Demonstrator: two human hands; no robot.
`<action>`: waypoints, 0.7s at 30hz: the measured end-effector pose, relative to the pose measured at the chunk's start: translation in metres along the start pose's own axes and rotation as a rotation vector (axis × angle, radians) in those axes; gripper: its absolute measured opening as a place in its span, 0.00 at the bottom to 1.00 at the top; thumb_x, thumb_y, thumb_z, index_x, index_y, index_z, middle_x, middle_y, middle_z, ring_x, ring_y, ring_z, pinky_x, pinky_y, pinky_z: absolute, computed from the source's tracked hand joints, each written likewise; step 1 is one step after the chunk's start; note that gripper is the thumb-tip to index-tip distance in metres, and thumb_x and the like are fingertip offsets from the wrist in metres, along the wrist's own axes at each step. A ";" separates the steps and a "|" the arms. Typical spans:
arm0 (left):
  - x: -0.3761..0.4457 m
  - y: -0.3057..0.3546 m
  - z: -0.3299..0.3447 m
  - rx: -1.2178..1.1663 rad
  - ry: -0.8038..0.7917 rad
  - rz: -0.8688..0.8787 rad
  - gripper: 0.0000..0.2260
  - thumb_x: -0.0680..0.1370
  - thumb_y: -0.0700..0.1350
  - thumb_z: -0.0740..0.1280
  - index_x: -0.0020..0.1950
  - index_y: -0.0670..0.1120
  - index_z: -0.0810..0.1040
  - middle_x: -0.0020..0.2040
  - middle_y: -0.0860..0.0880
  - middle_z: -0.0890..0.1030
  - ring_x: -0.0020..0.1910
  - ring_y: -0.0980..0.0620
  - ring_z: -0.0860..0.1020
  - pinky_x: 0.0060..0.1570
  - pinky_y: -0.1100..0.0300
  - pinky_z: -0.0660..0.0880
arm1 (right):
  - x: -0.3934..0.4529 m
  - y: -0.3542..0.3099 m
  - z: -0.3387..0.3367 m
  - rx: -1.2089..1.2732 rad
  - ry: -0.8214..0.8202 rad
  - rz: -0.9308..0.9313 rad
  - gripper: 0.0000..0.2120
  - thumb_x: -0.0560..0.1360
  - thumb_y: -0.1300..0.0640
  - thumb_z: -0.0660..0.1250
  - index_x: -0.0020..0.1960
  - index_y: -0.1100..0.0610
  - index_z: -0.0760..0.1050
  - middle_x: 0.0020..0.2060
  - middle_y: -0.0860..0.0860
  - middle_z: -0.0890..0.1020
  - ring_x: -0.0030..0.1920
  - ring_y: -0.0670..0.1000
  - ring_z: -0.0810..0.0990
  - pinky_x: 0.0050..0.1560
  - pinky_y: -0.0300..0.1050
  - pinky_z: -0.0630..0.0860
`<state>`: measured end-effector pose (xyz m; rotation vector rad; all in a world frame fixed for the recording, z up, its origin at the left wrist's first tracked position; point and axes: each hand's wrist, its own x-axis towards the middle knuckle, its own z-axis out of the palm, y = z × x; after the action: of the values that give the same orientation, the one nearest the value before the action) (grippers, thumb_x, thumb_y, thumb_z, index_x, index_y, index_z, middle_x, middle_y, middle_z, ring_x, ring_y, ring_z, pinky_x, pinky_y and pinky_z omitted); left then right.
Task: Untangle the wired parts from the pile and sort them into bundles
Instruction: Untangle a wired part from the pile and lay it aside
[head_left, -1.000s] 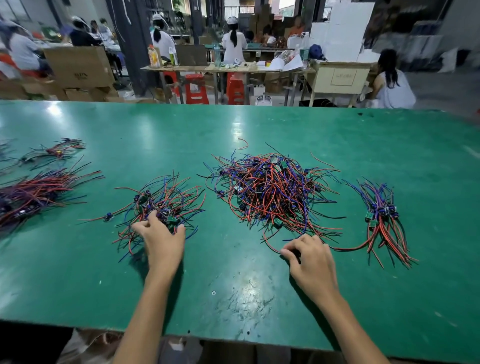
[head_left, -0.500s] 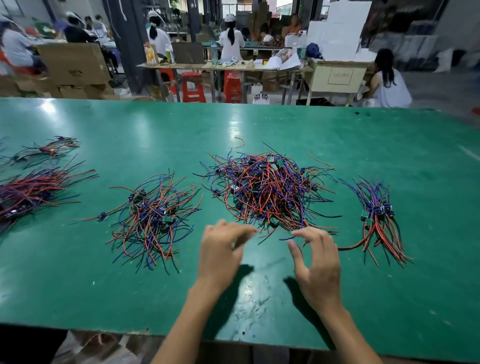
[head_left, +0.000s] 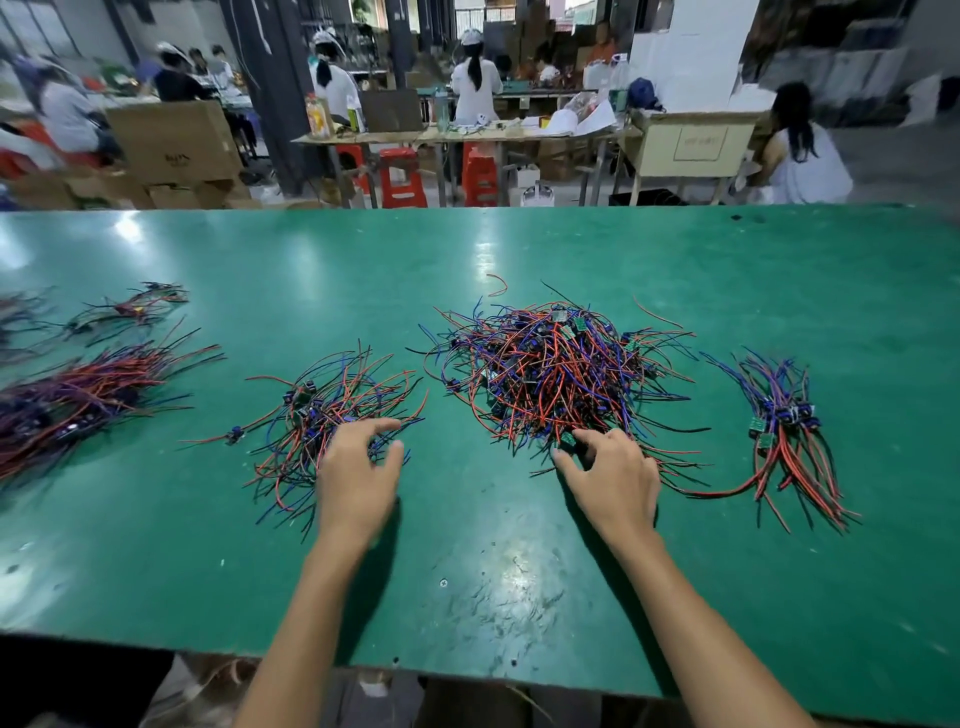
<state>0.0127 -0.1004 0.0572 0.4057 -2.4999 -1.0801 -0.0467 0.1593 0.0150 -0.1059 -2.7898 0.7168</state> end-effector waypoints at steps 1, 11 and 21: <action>-0.009 0.005 0.008 -0.057 -0.070 0.040 0.10 0.78 0.41 0.70 0.58 0.51 0.83 0.57 0.52 0.81 0.49 0.46 0.80 0.56 0.54 0.76 | 0.000 0.000 0.001 0.017 0.021 0.000 0.17 0.77 0.42 0.68 0.63 0.47 0.81 0.50 0.49 0.80 0.54 0.53 0.78 0.55 0.49 0.71; -0.064 0.064 0.083 -0.625 -0.429 -0.083 0.07 0.81 0.45 0.68 0.57 0.51 0.84 0.49 0.50 0.87 0.41 0.55 0.82 0.38 0.67 0.75 | -0.050 0.021 -0.021 0.462 0.171 -0.334 0.09 0.77 0.52 0.73 0.57 0.48 0.81 0.48 0.38 0.80 0.42 0.41 0.77 0.47 0.33 0.73; -0.031 0.038 0.059 -0.578 -0.068 -0.101 0.07 0.73 0.46 0.77 0.50 0.52 0.86 0.42 0.55 0.87 0.41 0.57 0.84 0.42 0.66 0.79 | -0.046 0.027 -0.014 0.158 0.203 -0.108 0.16 0.75 0.59 0.72 0.62 0.53 0.80 0.56 0.48 0.81 0.57 0.53 0.76 0.57 0.46 0.69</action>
<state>0.0087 -0.0257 0.0410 0.3255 -2.0999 -1.8020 0.0016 0.1836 0.0034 0.0016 -2.5158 0.8454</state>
